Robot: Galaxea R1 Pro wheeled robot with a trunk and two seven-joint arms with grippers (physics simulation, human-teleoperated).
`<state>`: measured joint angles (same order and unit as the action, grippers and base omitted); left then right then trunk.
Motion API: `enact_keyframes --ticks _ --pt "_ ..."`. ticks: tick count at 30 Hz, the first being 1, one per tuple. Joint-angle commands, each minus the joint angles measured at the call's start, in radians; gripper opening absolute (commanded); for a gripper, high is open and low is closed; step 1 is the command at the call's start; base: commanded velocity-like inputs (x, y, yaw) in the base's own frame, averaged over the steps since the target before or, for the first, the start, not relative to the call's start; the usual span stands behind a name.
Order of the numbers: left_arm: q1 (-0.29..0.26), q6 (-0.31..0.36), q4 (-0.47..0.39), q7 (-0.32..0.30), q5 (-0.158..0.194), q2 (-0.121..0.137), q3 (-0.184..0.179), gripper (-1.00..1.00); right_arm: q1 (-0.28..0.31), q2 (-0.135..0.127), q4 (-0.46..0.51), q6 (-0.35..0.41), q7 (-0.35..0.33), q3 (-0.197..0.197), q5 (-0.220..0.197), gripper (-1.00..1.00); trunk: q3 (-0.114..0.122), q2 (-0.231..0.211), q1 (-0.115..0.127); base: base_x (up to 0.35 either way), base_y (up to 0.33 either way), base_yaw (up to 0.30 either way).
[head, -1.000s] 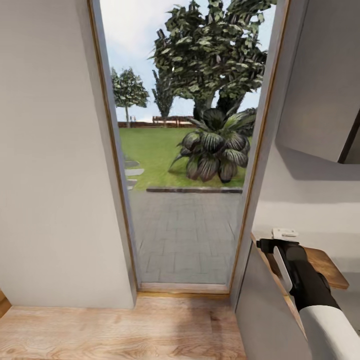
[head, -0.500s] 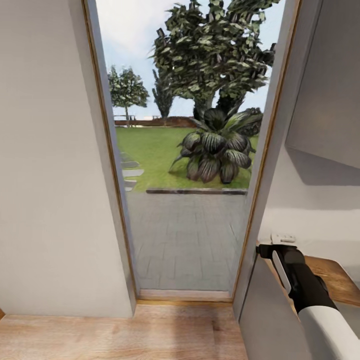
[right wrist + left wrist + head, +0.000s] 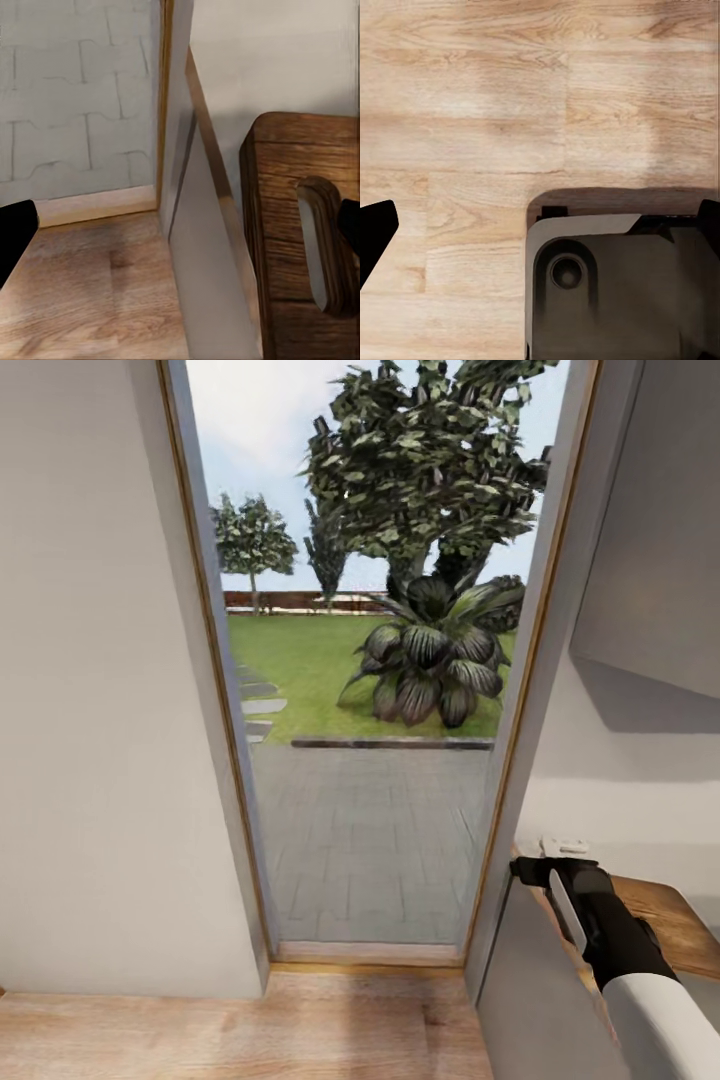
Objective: In the kitchen, take the Vidalia onion out of the sink, dice it on the chopping board with the paring knife, put the diced onion into the bowl on the countertop, then place both the paring knife and the chopping board into the sink.
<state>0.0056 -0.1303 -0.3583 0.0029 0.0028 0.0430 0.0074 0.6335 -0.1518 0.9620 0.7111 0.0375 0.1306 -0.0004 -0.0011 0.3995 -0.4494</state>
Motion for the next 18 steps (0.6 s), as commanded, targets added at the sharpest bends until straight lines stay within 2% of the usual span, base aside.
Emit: enact_keyframes --ticks 1,7,11,18 --pt "0.001 -0.002 -0.001 0.0 0.0 0.0 0.001 1.0 0.0 -0.002 0.0 0.001 0.0 0.0 -0.001 1.0 0.0 0.0 -0.001 0.103 -0.097 0.0" --pt "0.001 -0.002 -0.001 0.0 0.0 0.0 0.0 1.0 0.0 -0.005 0.001 -0.003 -0.007 0.001 0.004 1.0 0.0 0.0 -0.001 0.057 -0.065 0.0" --pt "0.001 -0.002 -0.001 0.0 0.0 0.0 -0.001 1.0 0.0 -0.026 0.001 -0.009 -0.007 0.006 0.006 1.0 0.0 0.0 -0.001 0.005 -0.007 0.0" --pt "0.001 -0.002 -0.001 0.0 0.0 0.0 -0.001 1.0 0.0 -0.031 -0.026 -0.073 -0.005 0.007 0.007 1.0 0.0 0.0 -0.001 0.001 -0.001 0.0"
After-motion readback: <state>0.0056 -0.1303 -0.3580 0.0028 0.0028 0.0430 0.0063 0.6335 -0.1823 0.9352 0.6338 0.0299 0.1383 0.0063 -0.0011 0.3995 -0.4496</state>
